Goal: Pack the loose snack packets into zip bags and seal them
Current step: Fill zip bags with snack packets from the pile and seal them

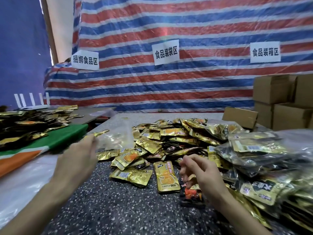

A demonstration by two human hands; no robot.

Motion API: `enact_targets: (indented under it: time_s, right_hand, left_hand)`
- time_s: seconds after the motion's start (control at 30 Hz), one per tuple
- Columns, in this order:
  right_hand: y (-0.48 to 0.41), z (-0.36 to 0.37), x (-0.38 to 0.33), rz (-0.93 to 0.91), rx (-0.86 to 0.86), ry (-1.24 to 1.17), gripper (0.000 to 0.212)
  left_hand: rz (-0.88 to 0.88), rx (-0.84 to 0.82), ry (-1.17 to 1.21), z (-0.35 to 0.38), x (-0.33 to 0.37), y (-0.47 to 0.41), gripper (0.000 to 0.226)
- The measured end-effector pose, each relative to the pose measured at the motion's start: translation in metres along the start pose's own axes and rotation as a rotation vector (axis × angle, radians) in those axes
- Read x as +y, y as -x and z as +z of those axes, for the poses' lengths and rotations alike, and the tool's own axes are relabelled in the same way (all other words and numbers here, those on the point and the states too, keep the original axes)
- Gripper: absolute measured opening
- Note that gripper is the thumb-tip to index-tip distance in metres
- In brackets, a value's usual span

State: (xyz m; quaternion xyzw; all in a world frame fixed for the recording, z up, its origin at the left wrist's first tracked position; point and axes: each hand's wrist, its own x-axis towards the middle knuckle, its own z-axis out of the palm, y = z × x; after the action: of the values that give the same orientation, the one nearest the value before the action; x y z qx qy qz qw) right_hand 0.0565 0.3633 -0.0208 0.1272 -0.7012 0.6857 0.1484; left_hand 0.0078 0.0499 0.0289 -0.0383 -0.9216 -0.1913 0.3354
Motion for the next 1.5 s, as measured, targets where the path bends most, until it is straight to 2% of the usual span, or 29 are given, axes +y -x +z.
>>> enact_targets:
  time_s: [0.13,0.2,0.27,0.37,0.5,0.57,0.63,0.73,0.8,0.87,0.9,0.97,1.03,1.1,1.13,1.23,1.33,1.37,1.5]
  right_hand:
    - [-0.006,-0.008,-0.003,0.163,-0.038,-0.212,0.086]
    - [-0.008,-0.012,-0.005,0.237,-0.069,-0.265,0.097]
    - [-0.01,-0.015,-0.007,0.277,-0.075,-0.287,0.088]
    - [-0.012,-0.018,-0.011,0.268,-0.03,-0.246,0.052]
    - [-0.011,-0.024,-0.013,0.281,-0.015,-0.211,0.019]
    - [-0.01,-0.026,-0.016,0.299,-0.044,-0.233,0.014]
    - [-0.009,-0.029,-0.017,0.286,-0.081,-0.219,0.021]
    - [-0.008,-0.03,-0.017,0.236,-0.116,-0.125,0.021]
    - [-0.008,-0.029,-0.014,0.22,-0.107,-0.097,0.031]
    - [-0.008,-0.027,-0.013,0.207,-0.11,-0.09,0.033]
    - [-0.007,-0.025,-0.012,0.192,-0.116,-0.084,0.031]
    - [-0.005,-0.02,-0.013,0.192,-0.095,-0.056,0.037]
    - [-0.004,-0.018,-0.014,0.203,-0.054,-0.033,0.052]
    - [-0.005,-0.018,-0.015,0.208,0.024,-0.042,0.07]
    - [-0.006,-0.019,-0.016,0.217,0.073,-0.061,0.067]
    - [-0.01,-0.031,-0.019,0.24,0.207,-0.074,0.032]
    - [-0.013,-0.047,-0.018,0.259,0.338,-0.001,0.047]
    - [-0.013,-0.05,-0.018,0.256,0.371,0.071,0.048]
    - [-0.012,-0.045,-0.016,0.231,0.318,0.196,0.028]
  left_hand:
    - [0.265,-0.041,0.365,0.014,0.056,0.025,0.022]
    - [0.333,-0.085,0.43,0.026,0.071,0.036,0.026]
    - [0.373,-0.135,0.465,0.037,0.081,0.048,0.031]
    - [0.413,-0.227,0.495,0.049,0.086,0.062,0.04]
    - [0.404,-0.326,0.469,0.057,0.083,0.069,0.041]
    - [0.37,-0.372,0.461,0.059,0.081,0.07,0.04]
    - [0.354,-0.436,0.464,0.057,0.08,0.067,0.038]
    - [0.375,-0.604,0.387,0.05,0.086,0.062,0.036]
    - [0.28,-0.664,0.529,0.041,0.096,0.06,0.048]
    - [0.167,-0.628,0.731,0.035,0.114,0.06,0.049]
    - [0.132,-0.598,0.76,0.033,0.124,0.058,0.055]
    - [0.119,-0.586,0.672,0.035,0.143,0.05,0.066]
    - [0.153,-0.574,0.595,0.04,0.157,0.039,0.056]
    - [0.156,-0.657,0.686,0.046,0.165,0.027,0.036]
    - [0.121,-0.722,0.76,0.049,0.165,0.021,0.026]
    - [-0.104,-0.818,0.956,0.054,0.154,0.005,0.019]
    - [-0.342,-0.82,1.159,0.06,0.138,-0.004,0.012]
    - [-0.408,-0.815,1.218,0.062,0.134,-0.004,0.015]
    - [-0.504,-0.839,1.397,0.07,0.122,0.001,0.036]
